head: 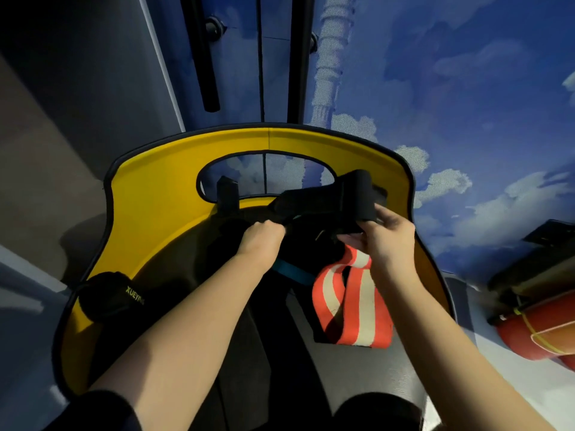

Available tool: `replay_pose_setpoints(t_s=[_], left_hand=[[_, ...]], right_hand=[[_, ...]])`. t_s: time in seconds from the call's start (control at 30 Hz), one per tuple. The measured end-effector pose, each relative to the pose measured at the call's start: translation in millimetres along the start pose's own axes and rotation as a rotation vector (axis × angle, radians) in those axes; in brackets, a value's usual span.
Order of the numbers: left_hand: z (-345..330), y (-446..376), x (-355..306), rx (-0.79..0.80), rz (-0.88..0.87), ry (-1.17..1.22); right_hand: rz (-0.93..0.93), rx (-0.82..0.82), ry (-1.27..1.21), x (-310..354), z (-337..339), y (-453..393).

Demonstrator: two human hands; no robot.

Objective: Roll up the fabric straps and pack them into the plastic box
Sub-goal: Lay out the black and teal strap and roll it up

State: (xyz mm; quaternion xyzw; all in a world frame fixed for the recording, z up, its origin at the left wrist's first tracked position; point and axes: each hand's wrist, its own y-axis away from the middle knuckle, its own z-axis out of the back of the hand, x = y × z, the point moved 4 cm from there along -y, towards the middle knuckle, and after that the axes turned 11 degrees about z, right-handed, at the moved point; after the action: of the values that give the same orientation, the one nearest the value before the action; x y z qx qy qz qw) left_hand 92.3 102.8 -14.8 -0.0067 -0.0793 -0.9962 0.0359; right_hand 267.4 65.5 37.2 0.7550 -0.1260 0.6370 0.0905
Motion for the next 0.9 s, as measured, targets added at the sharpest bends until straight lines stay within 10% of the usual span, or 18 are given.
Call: replay_pose_setpoints(t_s=[0.27, 0.53, 0.73, 0.9], left_hand=[[15, 48, -21, 0.339, 0.089, 0.944], [47, 57, -1, -0.114, 0.304, 1.317], [81, 52, 4, -0.122, 0.313, 1.540], [85, 47, 23, -0.044, 0.403, 1.691]], right_hand=[[0.104, 0.015, 0.068, 7, -9, 18], [0.290, 0.365, 0.170, 13, -34, 37], [0.749, 0.489, 1.207, -10, -19, 31], [0.783, 0.365, 1.095, -6, -8, 32]])
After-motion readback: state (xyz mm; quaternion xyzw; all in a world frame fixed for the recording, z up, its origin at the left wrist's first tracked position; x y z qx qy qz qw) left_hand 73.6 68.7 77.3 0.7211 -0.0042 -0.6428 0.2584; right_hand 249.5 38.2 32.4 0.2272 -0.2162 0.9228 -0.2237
